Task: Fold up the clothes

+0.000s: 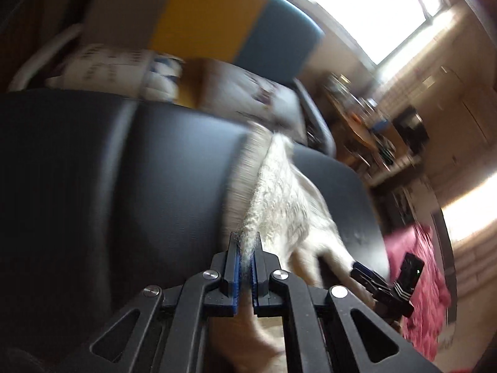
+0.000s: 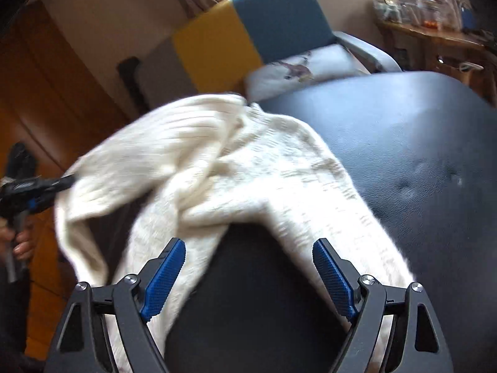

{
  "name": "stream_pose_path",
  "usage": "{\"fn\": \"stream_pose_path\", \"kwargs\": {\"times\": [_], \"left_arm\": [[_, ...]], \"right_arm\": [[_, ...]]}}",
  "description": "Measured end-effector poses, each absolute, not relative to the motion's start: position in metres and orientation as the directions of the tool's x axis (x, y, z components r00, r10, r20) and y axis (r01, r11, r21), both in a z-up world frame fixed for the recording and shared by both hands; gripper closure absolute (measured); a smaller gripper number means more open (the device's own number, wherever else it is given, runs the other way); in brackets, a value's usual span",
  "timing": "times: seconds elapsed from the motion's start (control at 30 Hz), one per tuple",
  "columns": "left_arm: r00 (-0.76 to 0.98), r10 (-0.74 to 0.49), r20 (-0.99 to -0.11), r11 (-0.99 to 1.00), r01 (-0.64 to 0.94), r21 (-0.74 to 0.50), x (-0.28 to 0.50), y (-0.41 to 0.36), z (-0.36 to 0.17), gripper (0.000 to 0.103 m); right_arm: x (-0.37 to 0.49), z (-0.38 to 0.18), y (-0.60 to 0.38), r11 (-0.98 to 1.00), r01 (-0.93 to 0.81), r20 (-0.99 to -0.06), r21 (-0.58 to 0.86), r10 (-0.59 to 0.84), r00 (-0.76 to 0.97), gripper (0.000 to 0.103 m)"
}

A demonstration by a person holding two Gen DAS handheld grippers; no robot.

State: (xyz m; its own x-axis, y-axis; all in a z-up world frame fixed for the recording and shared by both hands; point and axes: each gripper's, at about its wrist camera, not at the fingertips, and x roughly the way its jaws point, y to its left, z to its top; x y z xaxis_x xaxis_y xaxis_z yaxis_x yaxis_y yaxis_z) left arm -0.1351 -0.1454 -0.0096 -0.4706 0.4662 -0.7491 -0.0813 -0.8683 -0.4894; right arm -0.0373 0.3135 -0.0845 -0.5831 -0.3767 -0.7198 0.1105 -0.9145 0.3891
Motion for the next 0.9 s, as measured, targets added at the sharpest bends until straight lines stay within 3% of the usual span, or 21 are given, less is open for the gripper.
{"fn": "stream_pose_path", "kwargs": {"times": [0.27,0.47,0.63,0.67,0.77,0.8,0.9], "left_arm": [[-0.474,0.246,-0.845,-0.909,0.189,-0.371,-0.126,-0.254,-0.076,0.099],[-0.41,0.086,-0.908,-0.903,0.353,-0.246,-0.136,-0.296,-0.11,0.094],[-0.463,0.052,-0.885,-0.851,0.443,-0.282,-0.103,-0.321,-0.087,0.09],[-0.493,0.094,-0.865,-0.84,0.428,-0.335,-0.092,-0.32,-0.079,0.089],[-0.515,0.38,-0.769,-0.772,0.281,-0.57,-0.062,-0.289,-0.07,0.086],[-0.494,0.463,-0.736,-0.747,0.231,-0.624,-0.055,-0.27,-0.073,0.085],[-0.381,0.635,-0.671,-0.691,0.107,-0.715,-0.04,-0.199,-0.087,0.083]], "right_arm": [[-0.101,-0.128,0.322,-0.982,-0.012,-0.862,0.188,-0.159,-0.481,0.018],[-0.123,-0.137,0.331,-0.999,-0.011,-0.887,0.051,-0.04,-0.459,0.017],[-0.119,-0.119,0.329,-0.999,0.02,-0.872,0.042,-0.047,-0.488,0.016],[-0.111,-0.111,0.326,-0.996,0.054,-0.859,0.069,-0.087,-0.504,0.016],[-0.085,-0.095,0.307,-0.967,0.19,-0.826,0.168,-0.244,-0.508,0.018],[-0.076,-0.094,0.298,-0.951,0.237,-0.822,0.199,-0.293,-0.488,0.024],[-0.058,-0.108,0.269,-0.912,0.299,-0.828,0.279,-0.387,-0.405,0.057]]}}
